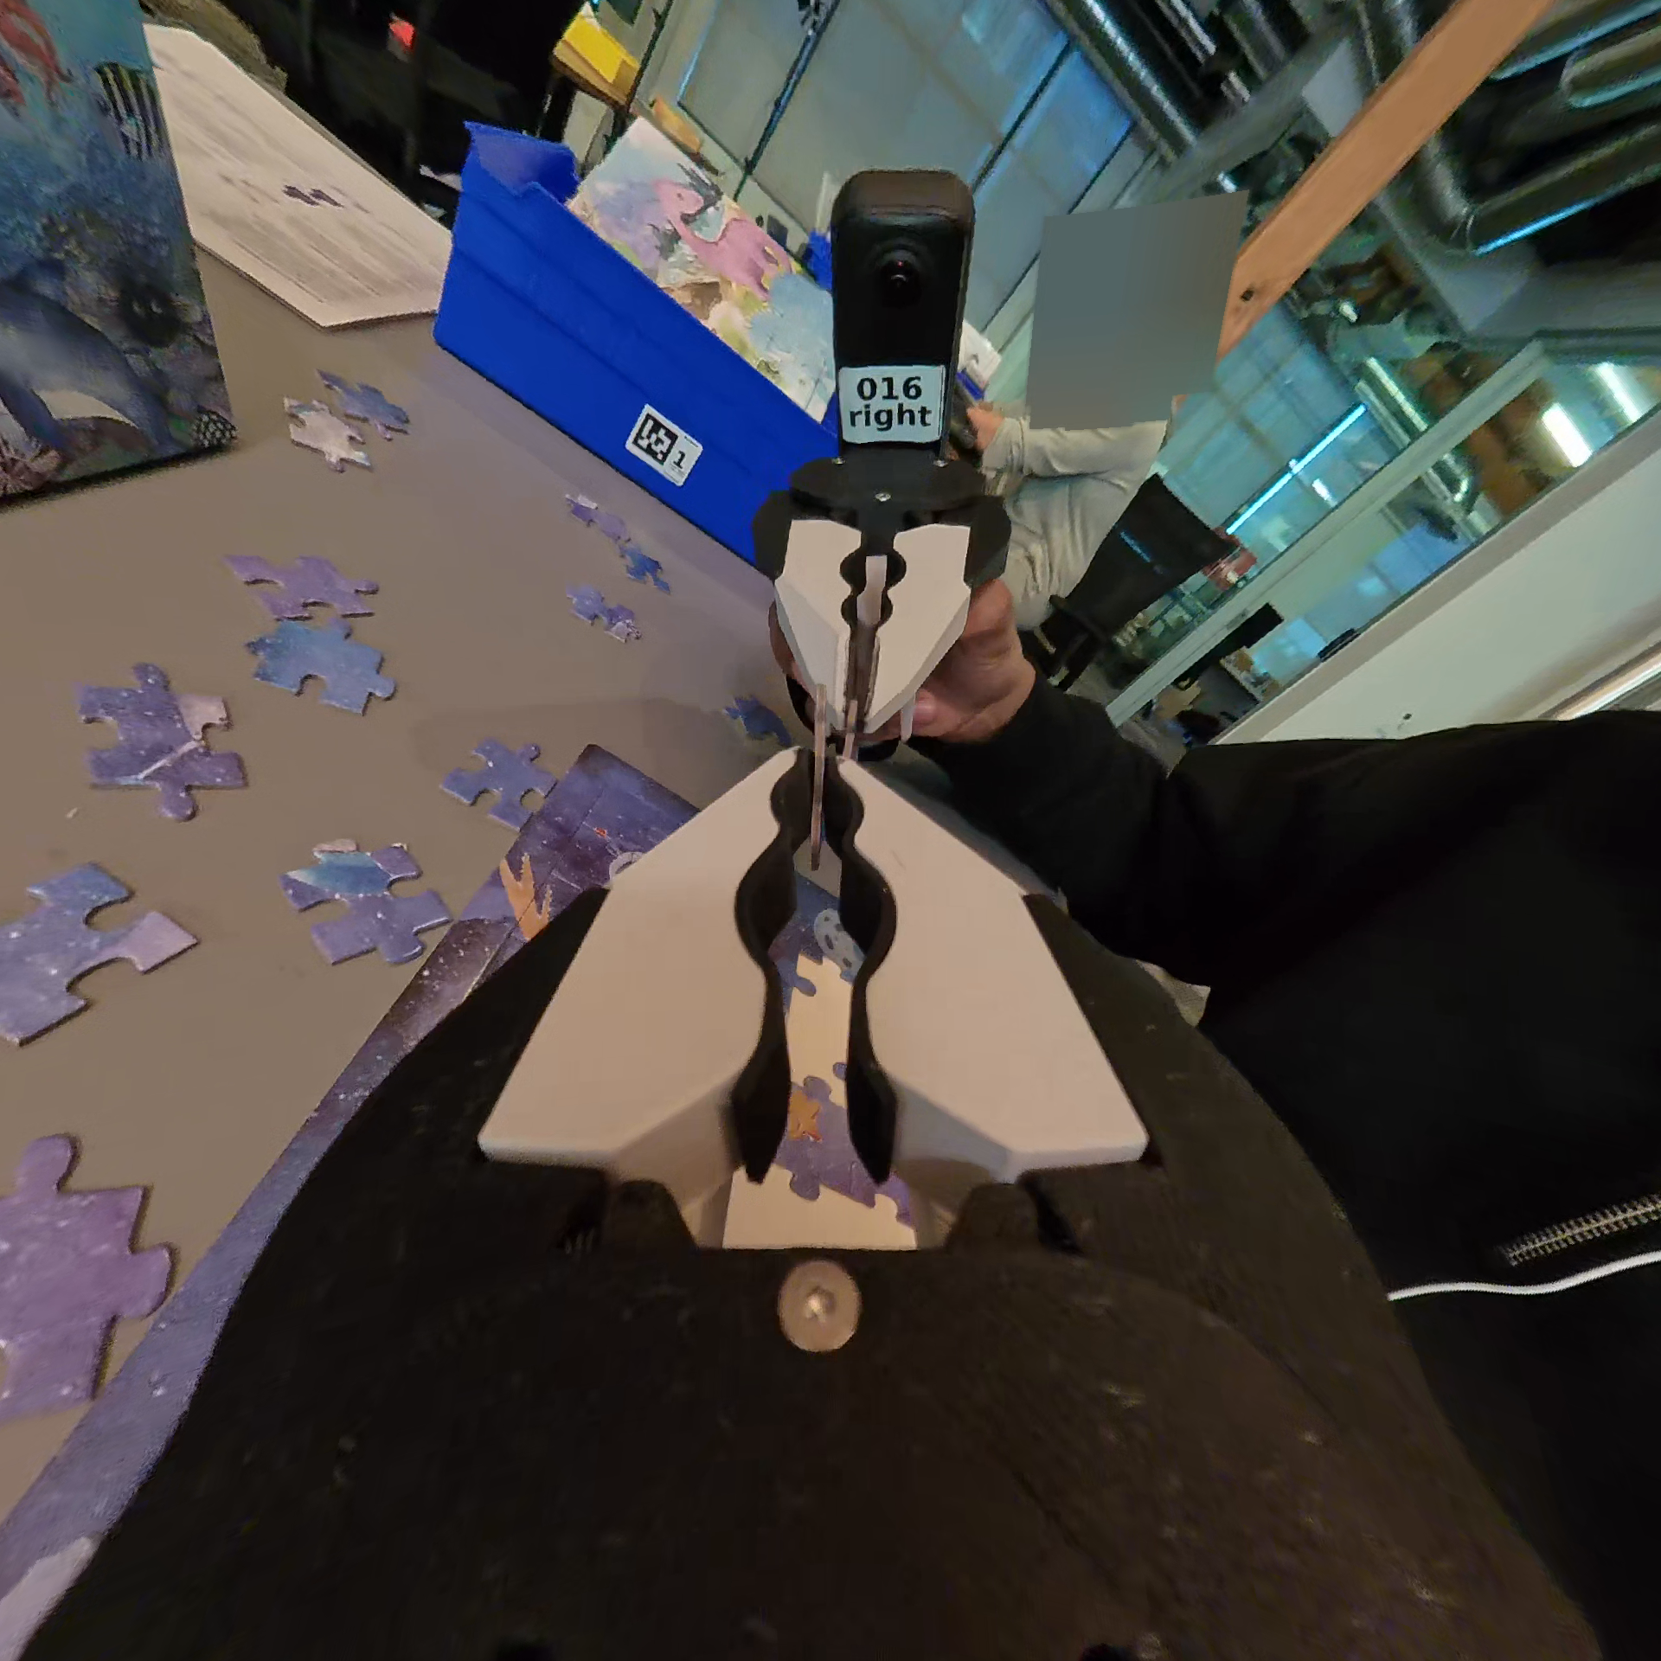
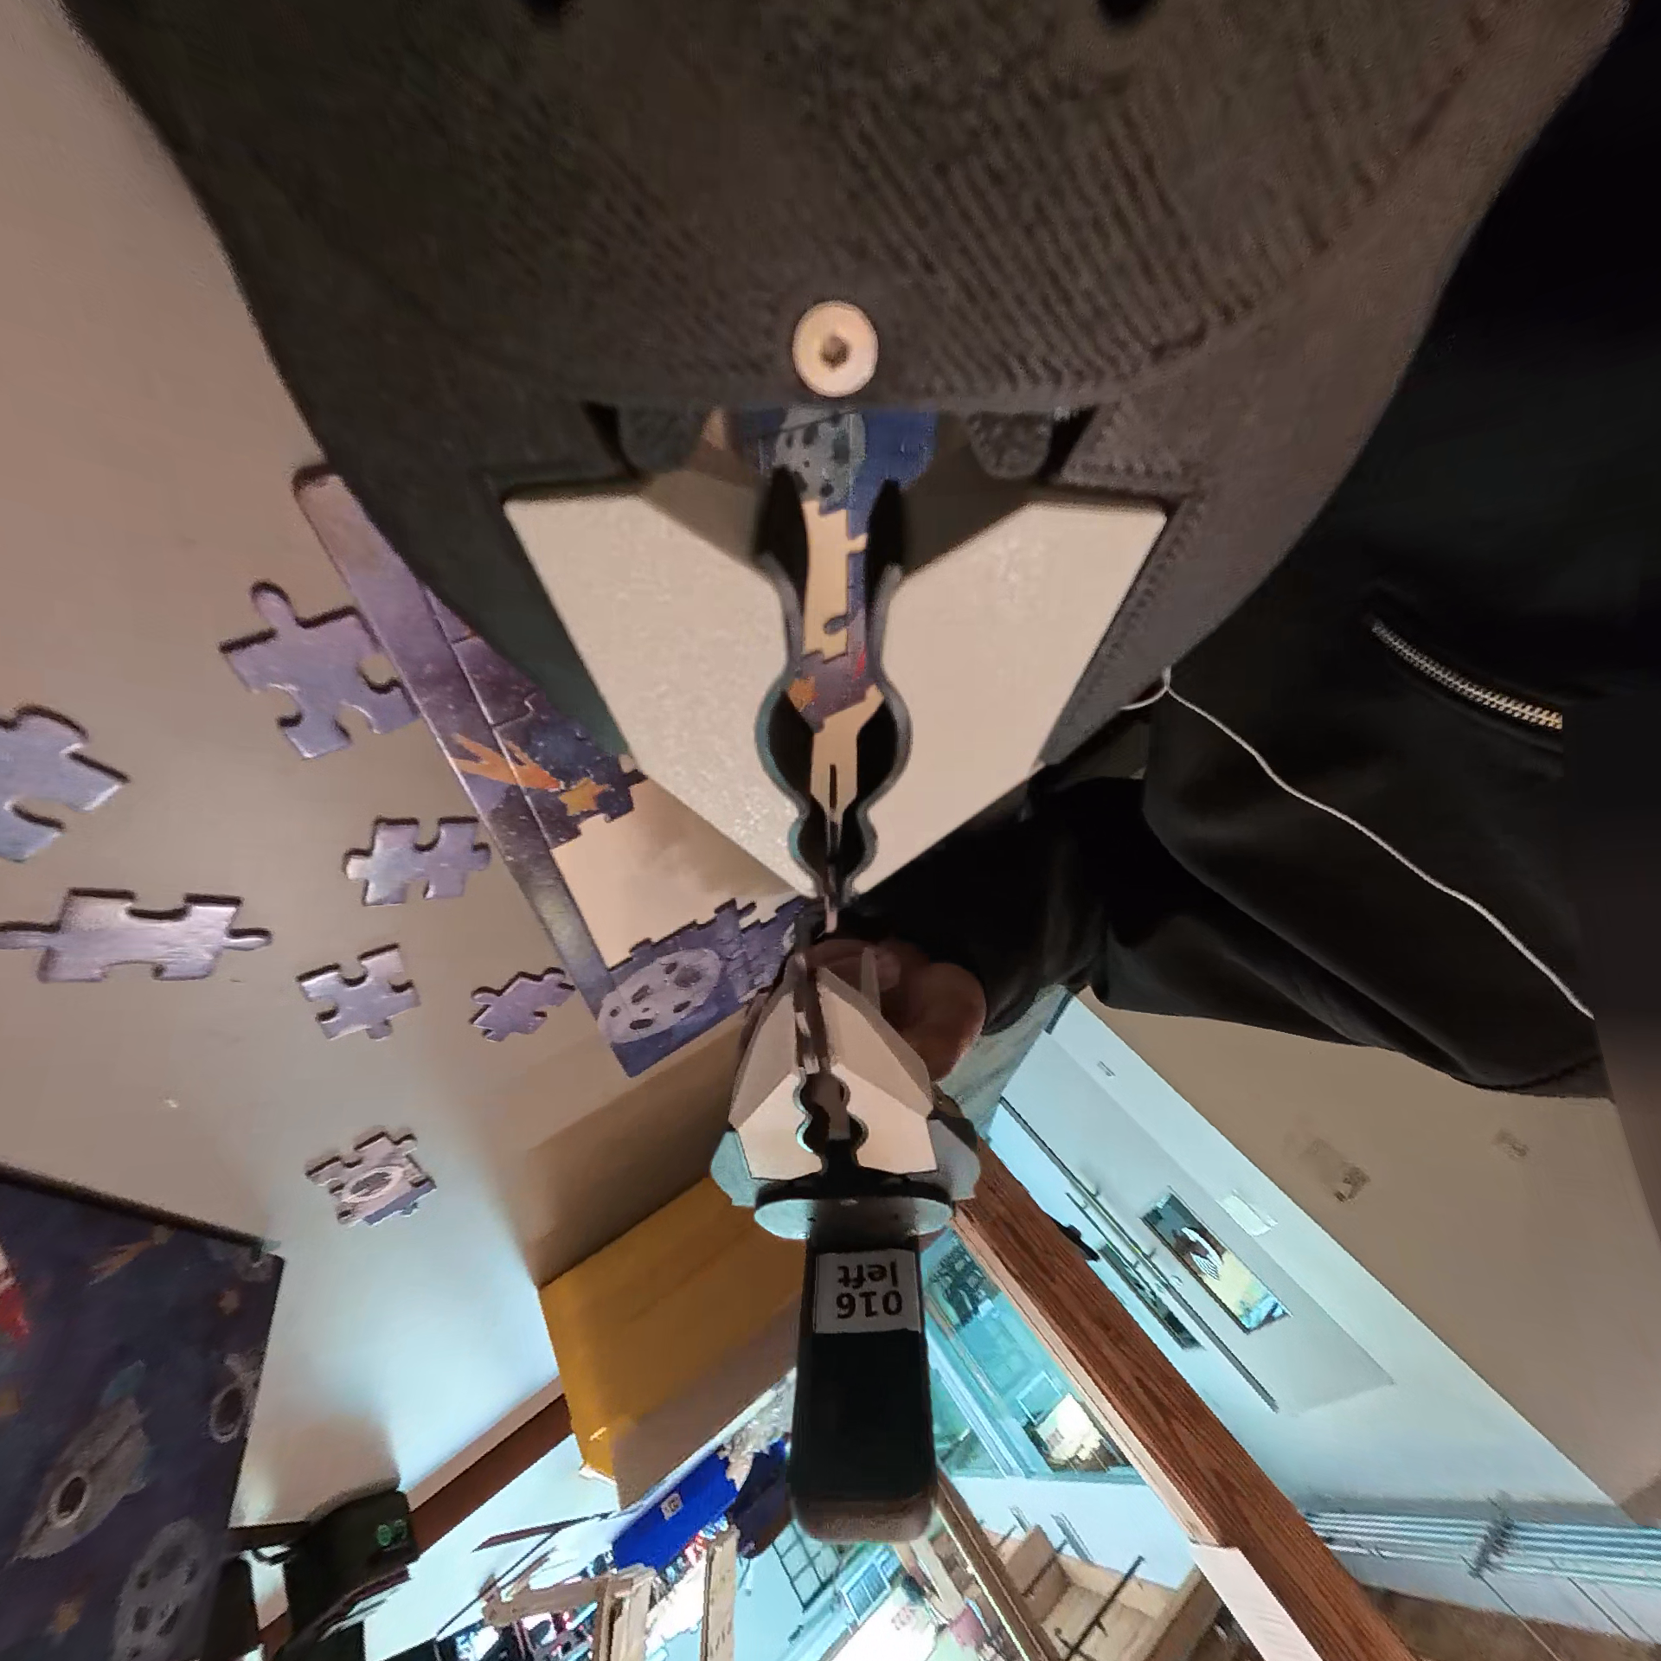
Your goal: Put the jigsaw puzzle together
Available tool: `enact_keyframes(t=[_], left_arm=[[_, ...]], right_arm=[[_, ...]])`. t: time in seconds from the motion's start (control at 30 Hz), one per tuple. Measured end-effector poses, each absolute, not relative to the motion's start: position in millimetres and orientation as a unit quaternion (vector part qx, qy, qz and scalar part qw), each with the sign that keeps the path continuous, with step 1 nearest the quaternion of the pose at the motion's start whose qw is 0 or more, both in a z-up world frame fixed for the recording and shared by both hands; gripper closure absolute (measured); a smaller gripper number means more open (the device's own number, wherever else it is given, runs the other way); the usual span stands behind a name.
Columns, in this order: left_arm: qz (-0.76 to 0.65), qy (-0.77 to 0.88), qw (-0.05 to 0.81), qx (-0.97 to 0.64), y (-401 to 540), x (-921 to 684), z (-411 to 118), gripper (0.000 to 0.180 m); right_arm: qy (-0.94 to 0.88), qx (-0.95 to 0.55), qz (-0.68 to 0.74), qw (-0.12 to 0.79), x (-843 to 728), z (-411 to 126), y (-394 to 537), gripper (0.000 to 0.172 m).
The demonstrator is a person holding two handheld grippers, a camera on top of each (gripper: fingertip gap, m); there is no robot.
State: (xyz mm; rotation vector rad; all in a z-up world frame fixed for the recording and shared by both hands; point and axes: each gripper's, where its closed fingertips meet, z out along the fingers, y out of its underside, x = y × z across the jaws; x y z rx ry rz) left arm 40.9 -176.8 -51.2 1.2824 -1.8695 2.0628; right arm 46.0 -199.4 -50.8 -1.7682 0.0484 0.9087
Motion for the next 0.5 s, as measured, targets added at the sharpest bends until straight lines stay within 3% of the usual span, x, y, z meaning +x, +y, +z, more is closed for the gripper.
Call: enact_keyframes(t=[0.2, 0.4, 0.5], left_arm=[[0.709, -0.561, 0.074, 0.422, -174, 42, -43, 0.18], [0.708, -0.567, 0.068, 0.416, -174, 41, -42, 0.18], [0.71, -0.564, 0.077, 0.415, -175, 40, -43, 0.18]], right_arm=[[0.065, -0.729, 0.372, 0.571, 64, -48, -198, 0.172], [0.159, -0.839, 0.202, 0.48, 134, -104, -228, 0.172], [0.212, -0.845, 0.213, 0.442, 156, -124, -250, 0.172]])
